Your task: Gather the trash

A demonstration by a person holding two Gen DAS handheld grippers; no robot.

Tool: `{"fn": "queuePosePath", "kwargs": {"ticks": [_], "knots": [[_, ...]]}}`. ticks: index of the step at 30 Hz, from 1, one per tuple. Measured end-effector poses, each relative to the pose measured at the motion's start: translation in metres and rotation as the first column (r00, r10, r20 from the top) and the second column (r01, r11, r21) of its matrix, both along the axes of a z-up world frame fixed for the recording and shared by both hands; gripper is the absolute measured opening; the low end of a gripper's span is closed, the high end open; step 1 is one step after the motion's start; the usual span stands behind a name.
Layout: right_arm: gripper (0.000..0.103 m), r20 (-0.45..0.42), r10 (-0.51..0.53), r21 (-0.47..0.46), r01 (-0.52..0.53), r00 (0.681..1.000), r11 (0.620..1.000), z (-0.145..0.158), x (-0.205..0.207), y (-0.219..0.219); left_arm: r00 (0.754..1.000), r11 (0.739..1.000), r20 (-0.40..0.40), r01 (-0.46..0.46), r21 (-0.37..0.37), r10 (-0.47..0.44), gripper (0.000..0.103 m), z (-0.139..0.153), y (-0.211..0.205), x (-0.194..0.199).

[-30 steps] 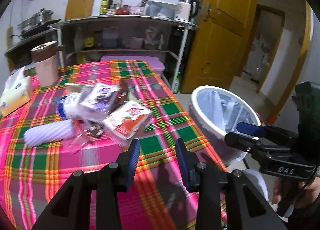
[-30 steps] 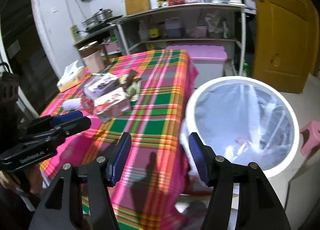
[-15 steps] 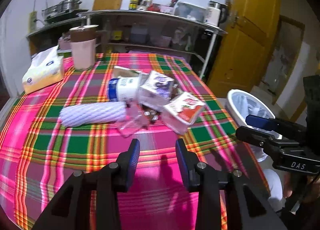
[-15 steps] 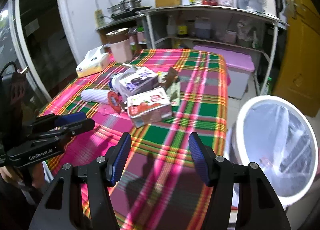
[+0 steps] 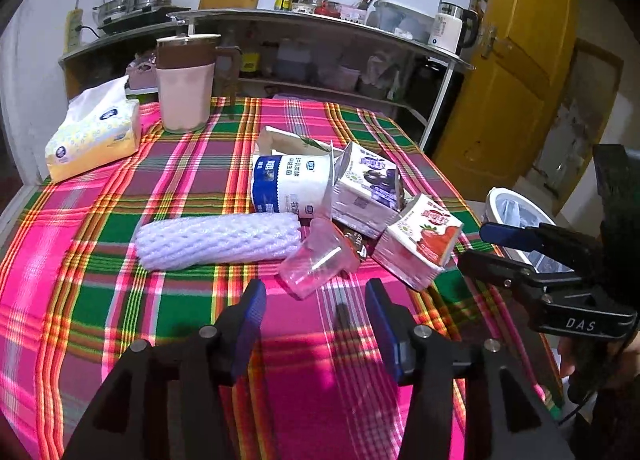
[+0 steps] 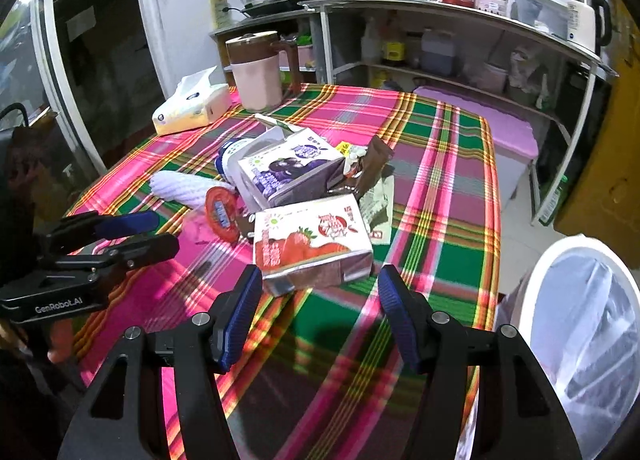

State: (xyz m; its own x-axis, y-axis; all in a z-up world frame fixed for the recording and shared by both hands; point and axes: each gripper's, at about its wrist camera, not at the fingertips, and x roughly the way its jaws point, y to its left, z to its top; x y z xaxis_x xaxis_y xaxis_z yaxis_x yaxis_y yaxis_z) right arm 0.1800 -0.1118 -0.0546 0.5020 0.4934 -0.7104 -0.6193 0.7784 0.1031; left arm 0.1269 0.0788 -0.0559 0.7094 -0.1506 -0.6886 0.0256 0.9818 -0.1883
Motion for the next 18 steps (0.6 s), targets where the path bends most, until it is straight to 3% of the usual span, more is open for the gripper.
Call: {"fn": "queuePosePath", "kwargs": {"ticks": [18], "knots": [[0.061,-0.011,0.097,0.0,-0.097,0.995,0.995,-0.008,0.017,0.018,0.996,0.999,-0.086,0.032,-0.033,-0.035,0.051,-0.02,0.002,0.038]]}}
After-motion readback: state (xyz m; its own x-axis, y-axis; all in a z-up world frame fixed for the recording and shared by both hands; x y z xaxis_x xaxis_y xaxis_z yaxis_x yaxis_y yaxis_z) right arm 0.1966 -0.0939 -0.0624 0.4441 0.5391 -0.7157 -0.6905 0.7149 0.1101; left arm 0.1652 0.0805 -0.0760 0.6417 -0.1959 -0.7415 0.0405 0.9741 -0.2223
